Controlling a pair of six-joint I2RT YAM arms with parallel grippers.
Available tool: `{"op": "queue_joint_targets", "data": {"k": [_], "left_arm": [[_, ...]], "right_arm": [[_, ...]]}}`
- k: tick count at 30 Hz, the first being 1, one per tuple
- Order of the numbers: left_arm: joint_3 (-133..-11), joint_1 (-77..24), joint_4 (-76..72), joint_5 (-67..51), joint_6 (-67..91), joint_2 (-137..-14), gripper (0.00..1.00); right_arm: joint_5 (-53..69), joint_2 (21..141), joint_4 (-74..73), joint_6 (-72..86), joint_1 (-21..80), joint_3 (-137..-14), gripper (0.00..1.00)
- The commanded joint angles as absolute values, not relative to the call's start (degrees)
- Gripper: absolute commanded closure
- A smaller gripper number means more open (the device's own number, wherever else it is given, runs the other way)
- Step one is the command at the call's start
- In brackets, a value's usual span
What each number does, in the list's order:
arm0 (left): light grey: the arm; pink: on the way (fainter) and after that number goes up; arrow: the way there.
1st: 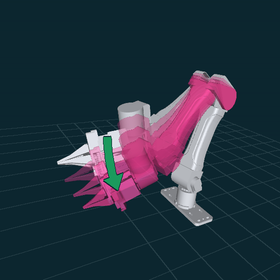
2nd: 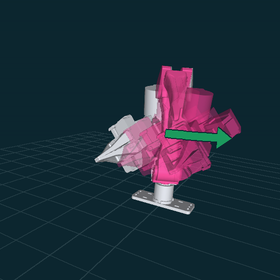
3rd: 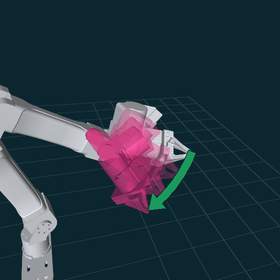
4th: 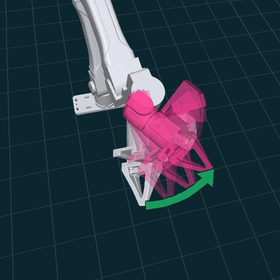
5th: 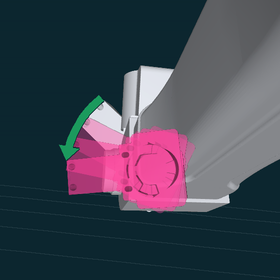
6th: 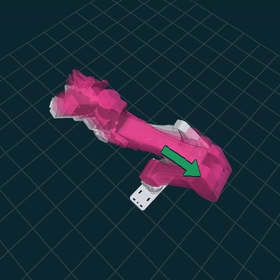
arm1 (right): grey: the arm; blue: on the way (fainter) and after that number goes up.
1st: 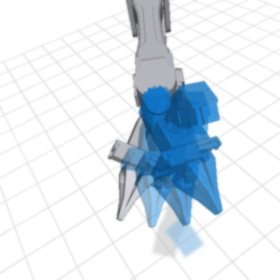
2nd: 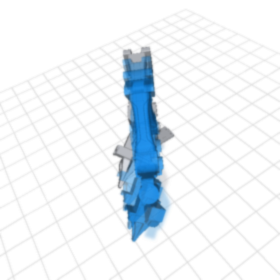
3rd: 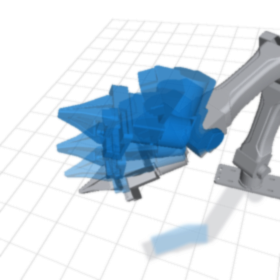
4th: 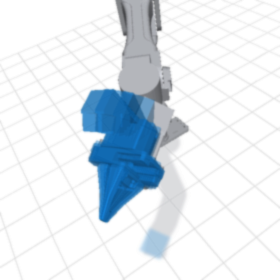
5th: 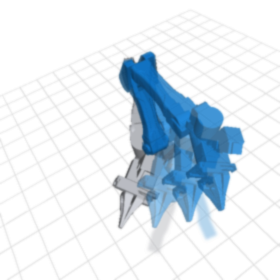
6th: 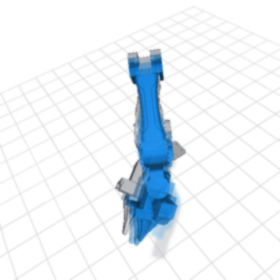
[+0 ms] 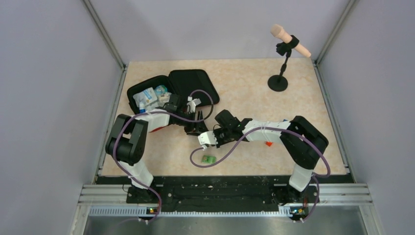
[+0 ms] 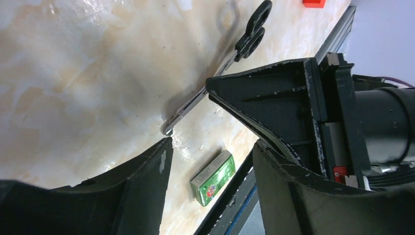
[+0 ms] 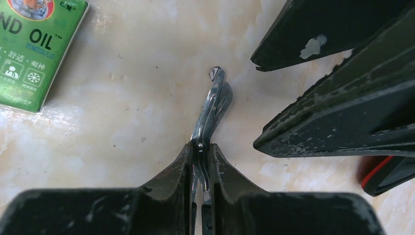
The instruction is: Organize the medicine kit
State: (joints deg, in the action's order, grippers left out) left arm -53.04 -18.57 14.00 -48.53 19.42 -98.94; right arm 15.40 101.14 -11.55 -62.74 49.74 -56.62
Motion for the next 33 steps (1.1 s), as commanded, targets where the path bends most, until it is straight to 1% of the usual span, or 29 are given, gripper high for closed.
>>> {"op": "queue_joint_targets", "data": {"k": [1,7,15,22,26,33], "left_arm": [[-57.8,-18.7,15.5,-48.4,15.2,-101.7,0.34],[-61.4,-18.7,15.2,-49.0,15.7,-104.5,0.34],[-62.3,-19.4,14.0,-50.3,14.4,-107.4,0.34],[-66.6,-24.8,13.6,-51.4,13.0,-110.5,0.34],[-69.6,-26.2,12.8,-51.5,13.3,-113.8,0.34],[-73.7,-26.6,10.1,-58.4,13.6,-119.0,0.34]], "right_arm": [[13.4,104.3,-14.7,-61.6,50.2,-53.9,0.92],[13.6,104.3,-14.4,-61.5,50.6,-53.1,0.92],[14.9,103.0,-14.1,-61.9,50.9,-52.0,0.92],[14.8,103.1,-14.2,-62.0,51.9,-52.1,0.92],[14.9,102.8,-14.7,-62.1,52.5,-52.0,0.92],[15.1,102.9,-14.7,-62.2,53.0,-51.9,0.91]]}}
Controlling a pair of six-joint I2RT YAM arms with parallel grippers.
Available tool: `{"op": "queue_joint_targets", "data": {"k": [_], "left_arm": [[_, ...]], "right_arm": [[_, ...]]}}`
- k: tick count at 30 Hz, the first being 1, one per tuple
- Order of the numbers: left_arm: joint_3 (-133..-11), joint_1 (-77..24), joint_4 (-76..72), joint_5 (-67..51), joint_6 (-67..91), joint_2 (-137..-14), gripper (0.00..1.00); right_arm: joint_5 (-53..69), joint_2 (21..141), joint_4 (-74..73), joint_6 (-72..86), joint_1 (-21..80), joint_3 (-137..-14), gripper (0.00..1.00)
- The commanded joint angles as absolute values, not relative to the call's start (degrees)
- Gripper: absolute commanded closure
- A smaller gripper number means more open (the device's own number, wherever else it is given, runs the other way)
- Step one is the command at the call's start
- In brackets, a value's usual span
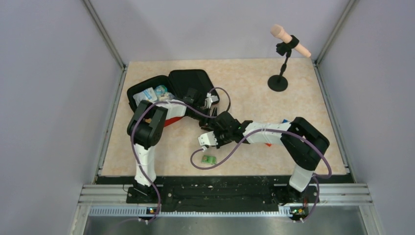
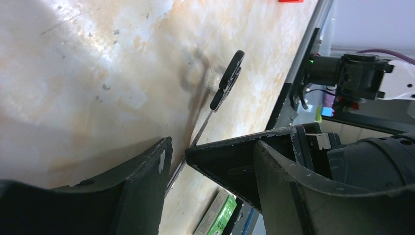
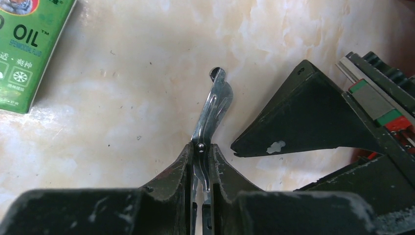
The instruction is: Organize the medicine kit
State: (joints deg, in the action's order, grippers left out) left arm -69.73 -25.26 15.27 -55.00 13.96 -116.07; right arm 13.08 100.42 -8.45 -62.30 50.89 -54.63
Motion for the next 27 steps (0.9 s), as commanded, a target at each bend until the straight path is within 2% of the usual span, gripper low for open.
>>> {"op": "queue_joint_targets", "data": {"k": [1,6,9,14,19,27], "left_arm": [[-74.3,-26.8,10.3,-58.8,13.4,-119.4,0.34],[-73.6,-26.9,6.7,-61.8,15.4,-120.0,0.35],[-74.1,-25.6,10.8,-63.8,15.6,-119.6,0.38],[-72.1,-23.5,25.2,-51.3,4.4,-113.3,0.37],[-69.5,-20.5,25.4,-49.2,3.7,-109.6,0.36],[-73.1,-19.9,16.6,-52.8,10.4,-114.5,0.37]], "right_arm": [[15.1,102.9,-14.7,-62.2,53.0,-51.9,0.91],[15.2,103.0,-14.8,-62.1,53.1,-51.8,0.91],[14.9,102.9,-14.8,-61.6,53.1,-51.7,0.91],[14.2,102.8,-14.6,-61.4,53.1,-51.0,0.92],[14.2,102.7,-14.0,-61.4,53.1,-50.6,0.92],[14.1,101.9,-13.6,-61.9,53.1,-49.9,0.92]]}}
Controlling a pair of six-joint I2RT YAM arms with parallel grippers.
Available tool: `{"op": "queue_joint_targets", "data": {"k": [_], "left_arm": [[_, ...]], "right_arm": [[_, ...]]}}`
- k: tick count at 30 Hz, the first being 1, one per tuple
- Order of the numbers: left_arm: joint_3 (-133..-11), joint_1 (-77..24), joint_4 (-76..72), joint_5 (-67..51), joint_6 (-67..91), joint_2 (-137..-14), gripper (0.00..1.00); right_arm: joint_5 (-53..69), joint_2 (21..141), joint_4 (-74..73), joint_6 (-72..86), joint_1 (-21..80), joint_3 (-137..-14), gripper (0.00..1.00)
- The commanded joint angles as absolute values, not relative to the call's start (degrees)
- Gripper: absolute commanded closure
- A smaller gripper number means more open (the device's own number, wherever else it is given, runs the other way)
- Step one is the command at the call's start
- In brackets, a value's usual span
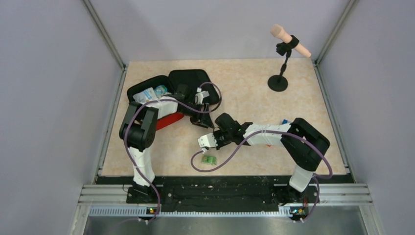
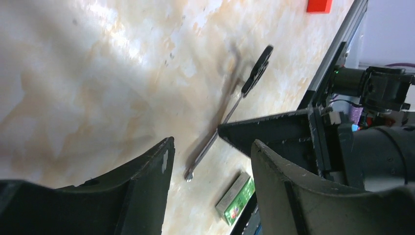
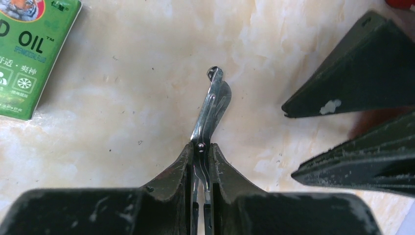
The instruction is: Organize the medicine kit
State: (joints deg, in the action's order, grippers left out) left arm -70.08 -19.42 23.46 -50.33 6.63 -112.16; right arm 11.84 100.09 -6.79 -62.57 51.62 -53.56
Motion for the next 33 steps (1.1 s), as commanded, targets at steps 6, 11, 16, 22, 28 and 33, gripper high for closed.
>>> {"op": "queue_joint_targets", "data": {"k": [6,11,16,22,28,33], "left_arm": [[-76.3,-22.6,10.3,-57.0,14.4,-118.8,0.36],[-78.6,-25.8,8.7,-58.9,14.7,-121.9,0.36],[-82.5,-28.7,15.1,-61.3,9.8,-125.4,0.4],[-82.7,-29.8,18.9,-60.8,6.4,-127.5,0.53],[-84.5,-29.9,22.9,-62.9,3.2,-129.0,0.81],[-85.4,-29.8,22.4,-63.4,3.5,-128.3,1.0]], "right_arm": [[13.7,102.4,-13.4,-62.2,53.6,-50.0,0.91],[13.5,102.6,-13.3,-62.2,54.1,-50.1,0.91],[13.3,102.7,-13.3,-62.2,54.2,-50.1,0.92],[13.2,102.7,-13.0,-62.2,54.3,-50.0,0.92],[13.1,102.8,-12.9,-62.0,54.2,-50.0,0.91],[13.5,100.9,-14.0,-59.8,54.3,-51.1,0.76]]}}
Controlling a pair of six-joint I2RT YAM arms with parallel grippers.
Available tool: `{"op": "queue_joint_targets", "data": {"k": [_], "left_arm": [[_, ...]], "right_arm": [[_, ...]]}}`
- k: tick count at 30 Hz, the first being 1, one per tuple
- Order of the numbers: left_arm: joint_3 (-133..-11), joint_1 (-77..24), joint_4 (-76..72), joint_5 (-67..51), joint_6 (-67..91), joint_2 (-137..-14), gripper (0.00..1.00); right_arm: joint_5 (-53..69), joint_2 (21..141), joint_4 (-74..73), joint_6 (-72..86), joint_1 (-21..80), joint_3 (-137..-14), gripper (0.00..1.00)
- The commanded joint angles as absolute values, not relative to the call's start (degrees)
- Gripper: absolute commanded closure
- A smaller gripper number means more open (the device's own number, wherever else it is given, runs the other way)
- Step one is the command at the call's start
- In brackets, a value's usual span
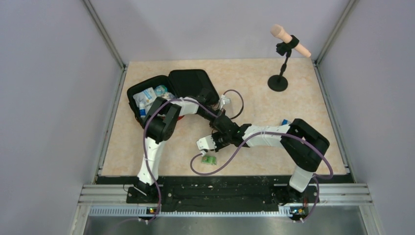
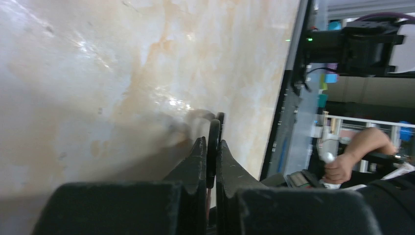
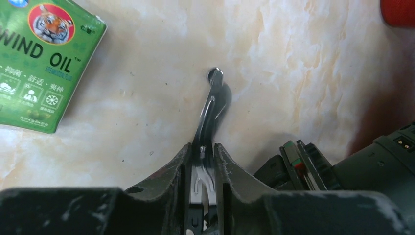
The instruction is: Organize the medicine kit
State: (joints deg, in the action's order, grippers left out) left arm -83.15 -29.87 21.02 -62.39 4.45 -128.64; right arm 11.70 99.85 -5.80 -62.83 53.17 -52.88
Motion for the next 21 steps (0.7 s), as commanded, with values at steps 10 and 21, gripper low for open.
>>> {"op": "queue_joint_targets", "data": {"k": [10,21], "left_arm": [[-89.0,-27.3,20.9,-59.7,8.3,-122.7,1.0],[-94.7,-21.6,29.5,-52.7,8.6,-108.4,1.0]], "right_arm": [[21.2,83.4,-31.8,-47.9,53.7,-63.3,0.5],[32.1,76.7,-31.6,-30.2,36.5,-72.3,0.47]]}}
